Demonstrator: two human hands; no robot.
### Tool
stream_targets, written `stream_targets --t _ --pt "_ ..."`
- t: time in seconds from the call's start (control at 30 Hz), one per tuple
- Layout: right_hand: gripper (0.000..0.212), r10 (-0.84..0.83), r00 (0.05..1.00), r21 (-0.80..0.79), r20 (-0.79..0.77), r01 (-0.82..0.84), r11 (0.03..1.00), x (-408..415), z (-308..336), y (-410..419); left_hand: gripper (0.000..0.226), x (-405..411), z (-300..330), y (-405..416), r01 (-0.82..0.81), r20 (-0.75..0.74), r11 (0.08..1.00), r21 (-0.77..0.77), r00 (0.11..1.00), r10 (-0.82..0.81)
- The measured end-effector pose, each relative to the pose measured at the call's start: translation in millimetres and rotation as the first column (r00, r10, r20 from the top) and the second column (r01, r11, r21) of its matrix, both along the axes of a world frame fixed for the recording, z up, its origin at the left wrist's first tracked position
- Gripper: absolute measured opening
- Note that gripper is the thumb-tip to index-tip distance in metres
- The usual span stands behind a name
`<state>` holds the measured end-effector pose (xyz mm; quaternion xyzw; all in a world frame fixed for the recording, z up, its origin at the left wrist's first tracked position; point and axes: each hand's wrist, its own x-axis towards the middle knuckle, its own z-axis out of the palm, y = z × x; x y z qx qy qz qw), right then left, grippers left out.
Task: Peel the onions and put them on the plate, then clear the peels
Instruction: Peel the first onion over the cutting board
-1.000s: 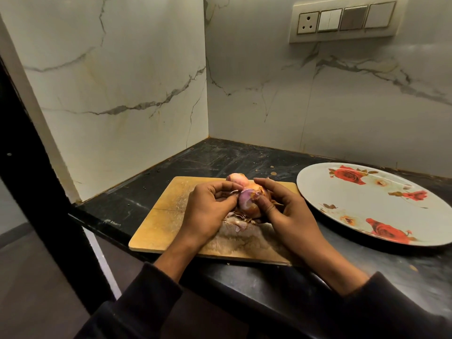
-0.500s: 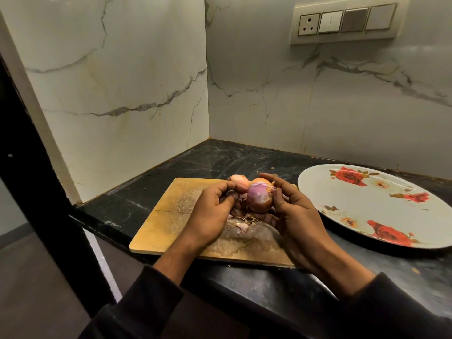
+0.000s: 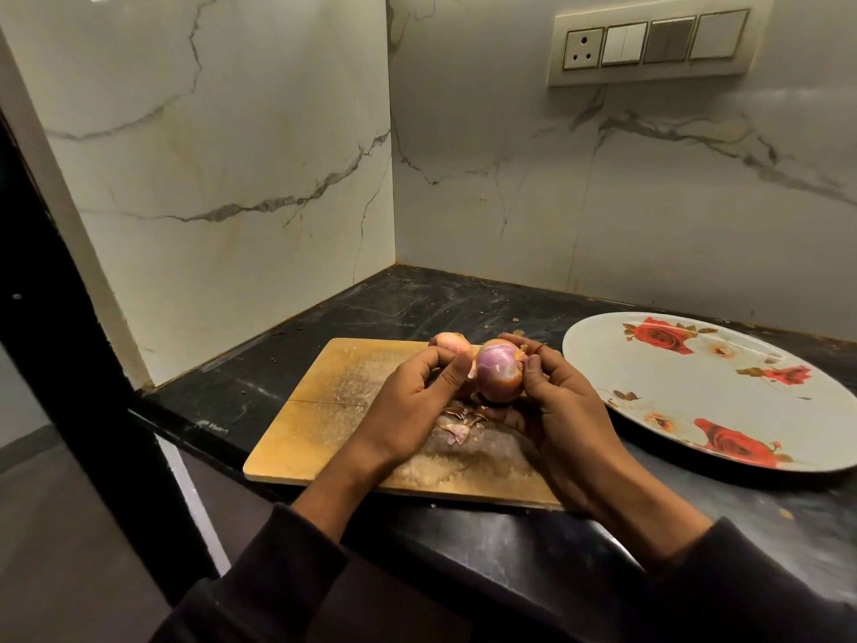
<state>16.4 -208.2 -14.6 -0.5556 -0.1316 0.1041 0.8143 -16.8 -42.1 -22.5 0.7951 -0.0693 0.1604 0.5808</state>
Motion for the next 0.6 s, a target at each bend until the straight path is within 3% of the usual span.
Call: stream_targets --t 0.13,0.33,0.6 --pt "0.029 0.033 0.999 -0.008 0.009 -0.033 0.999 -2.5 -0.3 3.3 0.022 4.4 -4.6 3.9 -0.036 0.022 0.993 0.109 0.999 0.034" --pt "0.029 -0.004 1.0 0.022 0.019 0.004 1.0 -0.2 0.3 2.8 0.035 0.9 -2.4 1.2 -0.014 0.021 0.984 0.176 1.0 0.011" --pt "0.046 0.099 0.992 -0.09 0.08 -0.091 0.992 -3.4 -1.7 0.4 0.032 -2.1 -1.3 5.1 0.034 0.03 0.993 0.11 0.999 -0.038"
